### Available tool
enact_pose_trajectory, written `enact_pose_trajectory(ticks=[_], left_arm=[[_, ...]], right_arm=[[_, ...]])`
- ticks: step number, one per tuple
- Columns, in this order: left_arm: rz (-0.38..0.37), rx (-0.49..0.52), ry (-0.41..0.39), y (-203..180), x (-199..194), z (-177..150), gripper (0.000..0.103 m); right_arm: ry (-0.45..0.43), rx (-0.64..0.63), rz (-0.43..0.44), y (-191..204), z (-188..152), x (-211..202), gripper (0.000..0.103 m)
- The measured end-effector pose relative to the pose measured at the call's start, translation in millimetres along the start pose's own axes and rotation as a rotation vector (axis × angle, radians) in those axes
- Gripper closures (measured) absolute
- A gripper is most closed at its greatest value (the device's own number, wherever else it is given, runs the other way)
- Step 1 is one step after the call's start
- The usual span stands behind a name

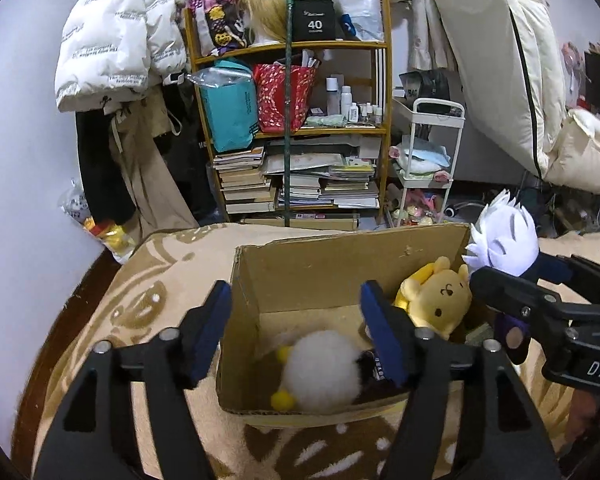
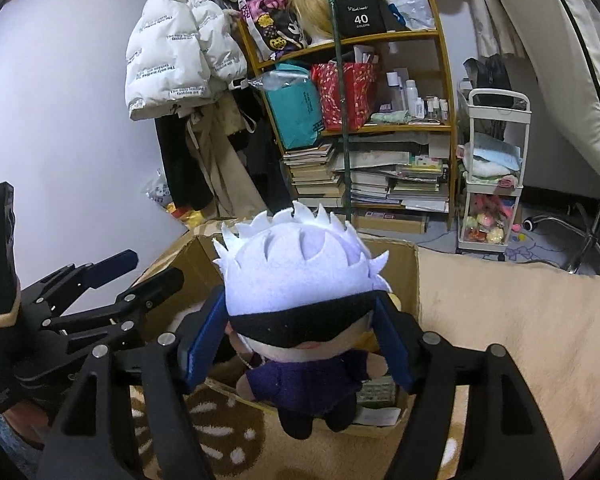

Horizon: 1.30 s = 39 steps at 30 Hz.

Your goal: Organize soft objects

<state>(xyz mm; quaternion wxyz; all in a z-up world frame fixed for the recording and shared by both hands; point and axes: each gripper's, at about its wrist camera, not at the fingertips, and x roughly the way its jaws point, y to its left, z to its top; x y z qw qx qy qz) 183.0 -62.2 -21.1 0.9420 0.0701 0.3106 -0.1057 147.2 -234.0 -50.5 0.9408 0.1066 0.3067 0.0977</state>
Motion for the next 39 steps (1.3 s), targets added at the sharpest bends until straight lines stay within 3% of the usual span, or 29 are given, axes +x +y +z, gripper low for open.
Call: enact_pose_trajectory(ticks=[5,12,14,23,39], left_arm=[[0.033,-0.041,0.021,12,-6,-1,0.027],[0.113,-0.011,-0.002,18,-37,-9,0.016],[0.106,-0.012,-0.009,19,-48,-12,0.012],[0.09,-0.037,-0.074,20,-107,-21,0.002],[0.071,-0.074,-0.162,28,-183,-62,0.001]], right_arm=[[-0.002,0.02,-0.016,-2,-1,-5,0.014],[-0.019,0.017,-0.041,-1,0,-27,0.009],[-0.036,0.017,-0.051,-1,-1,-37,0.0],[-0.129,-0.051,-0.1,13,-4,-97,0.0],[-0.162,-0.026,-0.17,15,-36,-169,0.0]])
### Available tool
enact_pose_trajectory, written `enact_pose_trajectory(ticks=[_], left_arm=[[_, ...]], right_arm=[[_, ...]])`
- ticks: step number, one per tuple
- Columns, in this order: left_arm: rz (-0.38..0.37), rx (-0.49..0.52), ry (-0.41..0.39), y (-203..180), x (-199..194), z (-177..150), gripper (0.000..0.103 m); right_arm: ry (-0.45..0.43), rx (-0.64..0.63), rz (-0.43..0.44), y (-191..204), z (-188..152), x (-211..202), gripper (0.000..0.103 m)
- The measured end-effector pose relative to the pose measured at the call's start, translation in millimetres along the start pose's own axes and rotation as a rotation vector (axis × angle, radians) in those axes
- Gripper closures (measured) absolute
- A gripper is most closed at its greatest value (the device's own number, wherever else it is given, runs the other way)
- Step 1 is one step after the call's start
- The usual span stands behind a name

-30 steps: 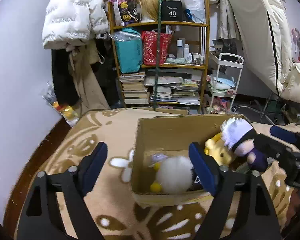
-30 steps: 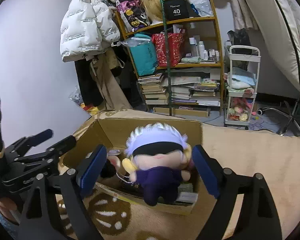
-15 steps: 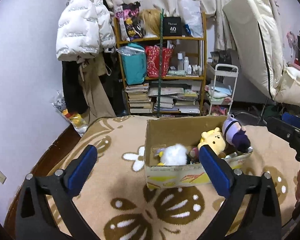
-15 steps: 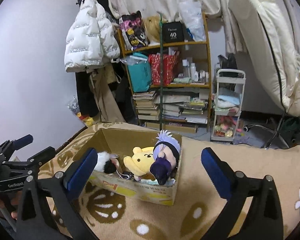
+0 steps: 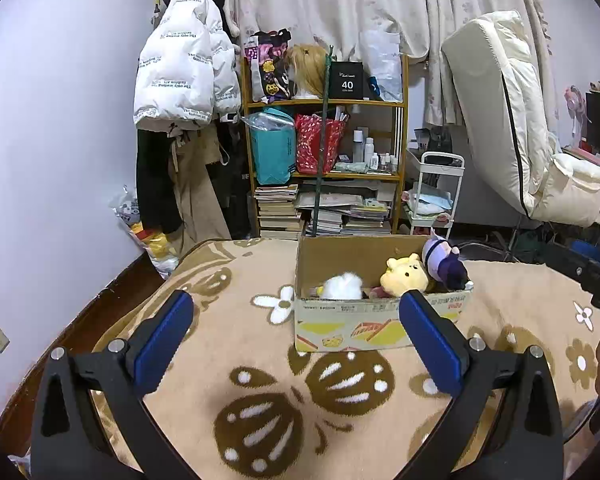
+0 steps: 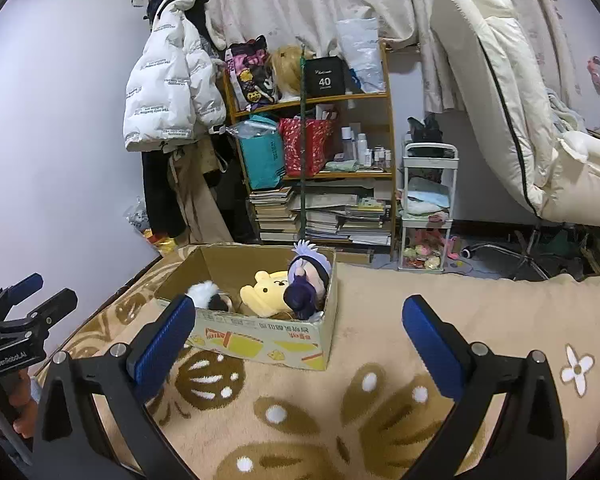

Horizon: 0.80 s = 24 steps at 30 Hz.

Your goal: Organize soft objects

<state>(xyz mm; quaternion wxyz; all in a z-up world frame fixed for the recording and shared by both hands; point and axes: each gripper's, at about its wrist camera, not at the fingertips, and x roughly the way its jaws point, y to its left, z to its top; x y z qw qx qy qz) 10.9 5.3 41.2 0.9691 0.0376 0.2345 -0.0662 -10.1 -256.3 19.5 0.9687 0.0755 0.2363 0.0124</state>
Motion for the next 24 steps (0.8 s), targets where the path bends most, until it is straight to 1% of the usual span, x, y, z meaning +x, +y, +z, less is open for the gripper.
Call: enact_pose_trajectory(ticks=[6,14,20,24], left_arm=[[0.017,0.005,-0.014,2,-10,-6,0.001],[-0.003,-0.012,-0.025,10,-3,-16,0.001],[-0.014,-0.022,0.014,11,8,-15,0.001],[-0.013,-0.017,0.026,10,12,-17,0.001]], right_arm=[[-0.018,-0.003,-0.025,0,-8,-15,0.0],[-0.018,-0.016,-0.024,1,-15,-11,0.0],[0.0,-0.018,-0.045,-2,-14,1,0.0],[0.003,-0.015,-0.054,-5,-12,5,0.0]])
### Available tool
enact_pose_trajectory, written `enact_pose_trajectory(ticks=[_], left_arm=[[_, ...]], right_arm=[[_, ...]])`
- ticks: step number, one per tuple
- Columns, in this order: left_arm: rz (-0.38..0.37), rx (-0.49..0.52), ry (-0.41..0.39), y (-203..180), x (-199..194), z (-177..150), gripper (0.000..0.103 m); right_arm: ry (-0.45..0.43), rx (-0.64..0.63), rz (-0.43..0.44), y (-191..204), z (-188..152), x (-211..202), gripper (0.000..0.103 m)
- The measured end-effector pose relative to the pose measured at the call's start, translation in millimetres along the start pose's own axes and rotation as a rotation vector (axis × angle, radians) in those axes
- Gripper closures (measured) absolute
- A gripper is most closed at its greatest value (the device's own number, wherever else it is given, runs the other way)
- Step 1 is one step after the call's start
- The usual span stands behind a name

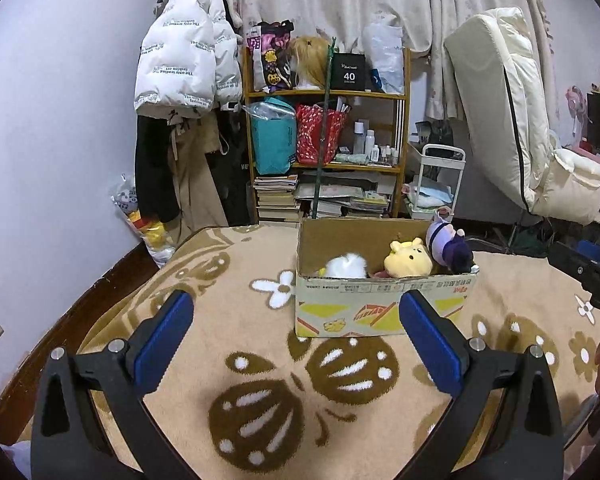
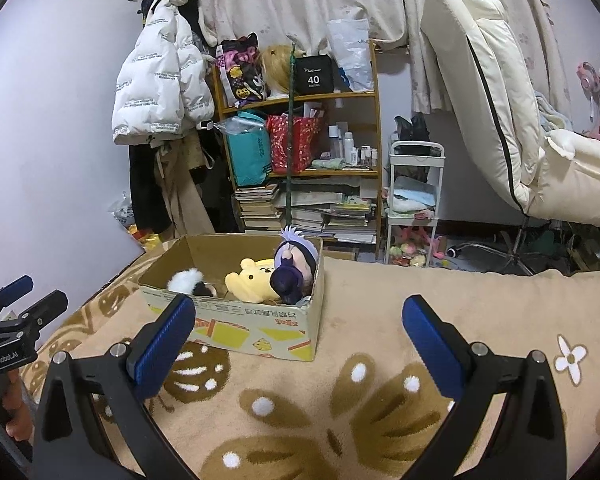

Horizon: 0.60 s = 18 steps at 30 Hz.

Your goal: Organize soft objects

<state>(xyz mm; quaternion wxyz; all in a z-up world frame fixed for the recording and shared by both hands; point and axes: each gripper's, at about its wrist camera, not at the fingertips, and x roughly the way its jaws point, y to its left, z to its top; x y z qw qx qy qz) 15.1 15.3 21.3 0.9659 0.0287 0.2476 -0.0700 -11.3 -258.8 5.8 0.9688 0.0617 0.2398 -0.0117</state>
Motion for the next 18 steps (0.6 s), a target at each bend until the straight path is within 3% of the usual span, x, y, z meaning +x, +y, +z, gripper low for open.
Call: enact_pose_trajectory(ticks=[18], left_arm=[[0.025,0.022,0.013,-3.5,6.8,-4.0,0.001]], right_arm=[[0.001,-0.001,-0.001,-1.6,-0.6,2.1,0.0]])
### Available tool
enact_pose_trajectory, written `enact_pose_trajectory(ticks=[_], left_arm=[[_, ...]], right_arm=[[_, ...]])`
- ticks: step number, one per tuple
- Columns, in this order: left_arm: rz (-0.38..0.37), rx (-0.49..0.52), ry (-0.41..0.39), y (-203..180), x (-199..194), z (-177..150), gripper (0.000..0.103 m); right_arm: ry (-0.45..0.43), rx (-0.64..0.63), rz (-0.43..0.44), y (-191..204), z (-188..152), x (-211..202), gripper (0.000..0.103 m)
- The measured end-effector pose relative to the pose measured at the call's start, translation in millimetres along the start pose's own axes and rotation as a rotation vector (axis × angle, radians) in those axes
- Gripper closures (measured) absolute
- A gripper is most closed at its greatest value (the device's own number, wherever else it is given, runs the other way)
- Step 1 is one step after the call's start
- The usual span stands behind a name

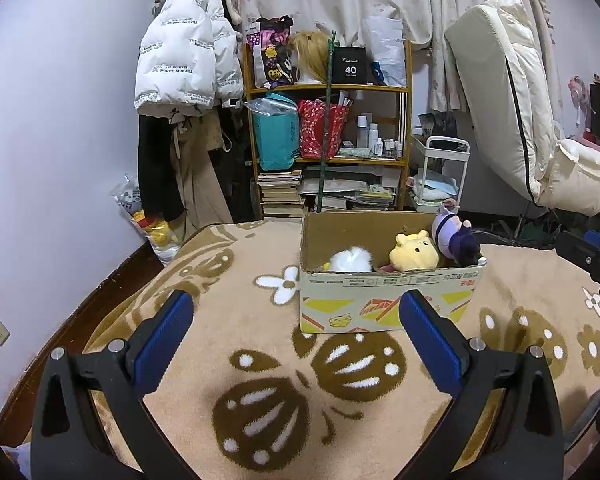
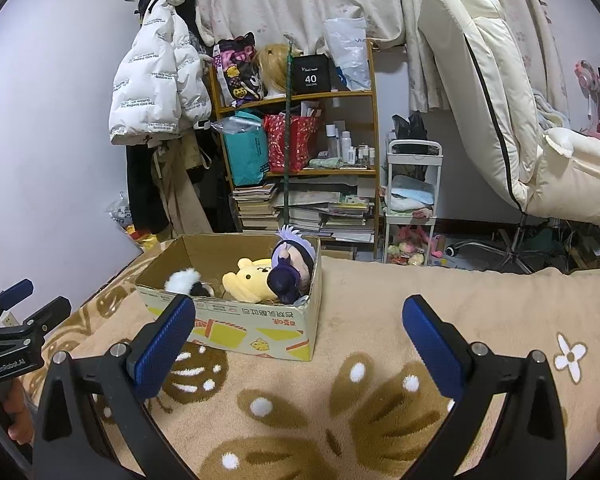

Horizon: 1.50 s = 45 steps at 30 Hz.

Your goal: Organize soft objects

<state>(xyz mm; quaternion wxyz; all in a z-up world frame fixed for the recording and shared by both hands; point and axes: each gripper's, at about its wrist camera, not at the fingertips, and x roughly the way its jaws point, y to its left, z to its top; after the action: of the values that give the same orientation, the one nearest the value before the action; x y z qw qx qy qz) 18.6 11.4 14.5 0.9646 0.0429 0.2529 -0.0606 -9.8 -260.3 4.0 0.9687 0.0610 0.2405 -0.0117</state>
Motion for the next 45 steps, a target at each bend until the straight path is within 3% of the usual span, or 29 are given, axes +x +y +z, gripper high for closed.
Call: enact_pose_trajectory(ticks=[45], left_arm=[[0.003,0.011,0.024,0.9,6.1,-3.9,0.001]], right_arm=[[0.001,-0.001,-0.001,-2.3,0.5,0.9,0.0]])
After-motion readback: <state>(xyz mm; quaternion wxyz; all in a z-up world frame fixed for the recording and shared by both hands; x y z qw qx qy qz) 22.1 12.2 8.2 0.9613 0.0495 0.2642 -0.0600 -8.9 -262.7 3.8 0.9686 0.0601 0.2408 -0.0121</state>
